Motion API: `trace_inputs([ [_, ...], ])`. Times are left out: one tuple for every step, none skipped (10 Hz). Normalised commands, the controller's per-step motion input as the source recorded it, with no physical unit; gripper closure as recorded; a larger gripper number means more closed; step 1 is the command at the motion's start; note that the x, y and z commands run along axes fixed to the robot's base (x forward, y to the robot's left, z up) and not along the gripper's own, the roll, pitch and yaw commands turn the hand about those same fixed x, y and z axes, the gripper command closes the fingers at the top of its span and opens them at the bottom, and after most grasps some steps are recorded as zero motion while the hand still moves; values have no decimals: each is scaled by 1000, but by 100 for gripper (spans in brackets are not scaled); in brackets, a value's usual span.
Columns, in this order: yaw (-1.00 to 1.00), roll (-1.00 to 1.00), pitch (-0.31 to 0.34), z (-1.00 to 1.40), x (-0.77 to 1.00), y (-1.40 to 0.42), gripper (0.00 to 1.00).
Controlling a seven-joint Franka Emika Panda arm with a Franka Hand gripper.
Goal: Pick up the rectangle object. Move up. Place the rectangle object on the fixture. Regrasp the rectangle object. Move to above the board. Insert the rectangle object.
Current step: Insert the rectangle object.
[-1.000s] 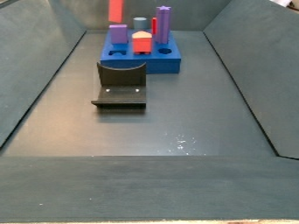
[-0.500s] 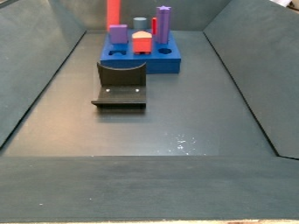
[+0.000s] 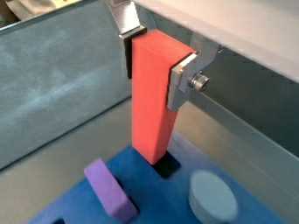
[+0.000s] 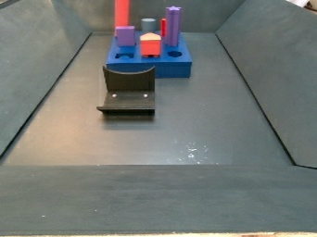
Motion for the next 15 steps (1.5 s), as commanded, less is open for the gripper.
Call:
trace_inputs([
  [-397, 269, -14, -203, -746, 120, 100],
  [-143, 51, 0, -86, -34, 0, 100],
  [-97, 136, -27, -263, -89, -17, 100],
  [-34, 199, -81, -286, -214, -14, 100],
  [0, 1, -53, -351, 0, -6, 100],
  [0, 14, -74, -417, 0, -20, 100],
  [0, 0, -196, -869, 0, -49, 100],
  [-20, 0, -110, -1000, 0, -103, 100],
  [-34, 0, -39, -1000, 0, -94, 100],
  [0, 17, 0, -1000, 97, 0, 100],
  [0, 30, 0, -1000, 111, 0, 100],
  [0, 13, 0, -1000, 97, 0, 100],
  [0, 0, 0, -1000, 146, 0, 100],
  [0, 0, 0, -1000, 406, 0, 100],
  [0, 0, 0, -1000, 406, 14, 100],
])
